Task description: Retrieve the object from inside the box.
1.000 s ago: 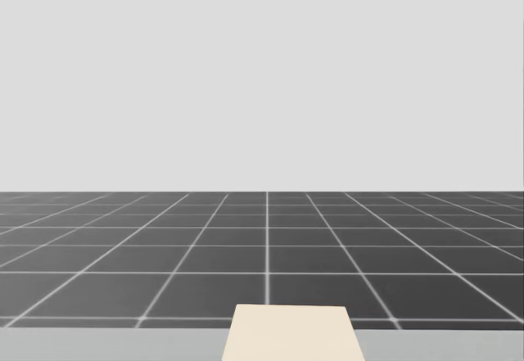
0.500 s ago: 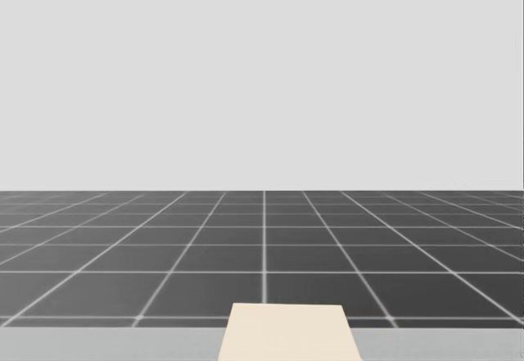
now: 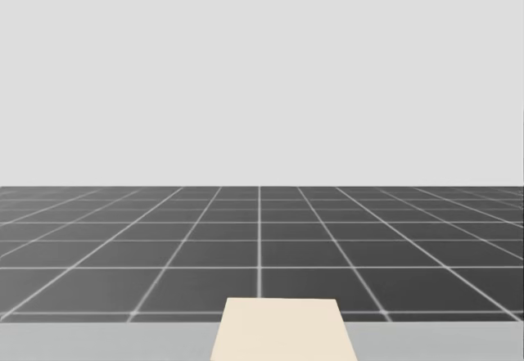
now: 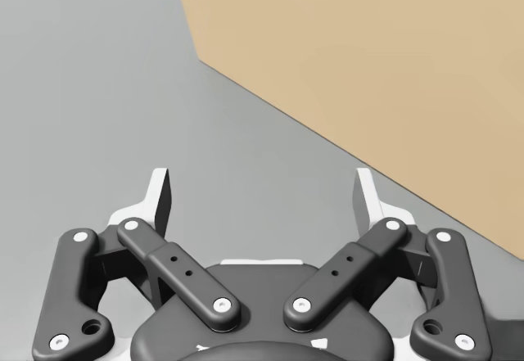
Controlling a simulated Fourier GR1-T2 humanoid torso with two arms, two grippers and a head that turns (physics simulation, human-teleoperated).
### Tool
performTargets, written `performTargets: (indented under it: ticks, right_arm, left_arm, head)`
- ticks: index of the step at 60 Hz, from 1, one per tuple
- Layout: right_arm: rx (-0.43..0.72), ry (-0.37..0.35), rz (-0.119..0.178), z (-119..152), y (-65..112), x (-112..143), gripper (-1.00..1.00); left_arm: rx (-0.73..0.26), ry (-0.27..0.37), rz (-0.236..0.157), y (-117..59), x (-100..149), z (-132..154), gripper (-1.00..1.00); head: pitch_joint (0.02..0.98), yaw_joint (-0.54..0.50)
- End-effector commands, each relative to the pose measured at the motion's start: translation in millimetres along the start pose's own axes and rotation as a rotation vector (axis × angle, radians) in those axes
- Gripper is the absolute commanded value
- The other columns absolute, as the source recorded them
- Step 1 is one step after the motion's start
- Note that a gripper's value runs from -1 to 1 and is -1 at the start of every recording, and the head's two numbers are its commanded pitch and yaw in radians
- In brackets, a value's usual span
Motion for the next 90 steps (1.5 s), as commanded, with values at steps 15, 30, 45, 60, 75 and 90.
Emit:
performTargets:
  ticks: [15, 30, 45, 60, 75, 90]
  right_arm:
    - [0.166, 0.044, -0.044, 12.6, 47.1, -3.2, -1.00]
    - [0.182, 0.111, -0.090, -2.9, 43.2, -33.8, -1.00]
    - [0.198, 0.134, -0.124, -37.5, 32.1, -53.8, -1.00]
    - [0.251, 0.193, -0.142, -73.2, 39.6, -71.8, -1.00]
    - [0.257, 0.256, -0.108, -76.9, 50.6, -84.6, 0.91]
    - [0.189, 0.249, -0.066, -54.2, 36.6, -68.2, 0.97]
  left_arm:
    - [-0.143, -0.006, -0.074, -39.9, 9.9, -0.7, -1.00]
    - [-0.157, 0.001, -0.094, -43.6, 5.8, -4.2, -1.00]
    - [-0.160, 0.010, -0.123, -45.3, 3.2, -6.2, -1.00]
    - [-0.160, 0.012, -0.134, -44.0, 1.5, -4.8, -1.00]
    - [-0.157, 0.026, -0.155, -44.4, -0.4, -4.5, -1.00]
    - [-0.150, 0.027, -0.153, -42.9, -1.6, -3.7, -1.00]
  head:
    - [0.109, -0.03]
    - [0.141, -0.05]
    - [0.179, -0.09]
    - [0.209, -0.09]
    - [0.229, -0.11]
    - [0.226, -0.12]
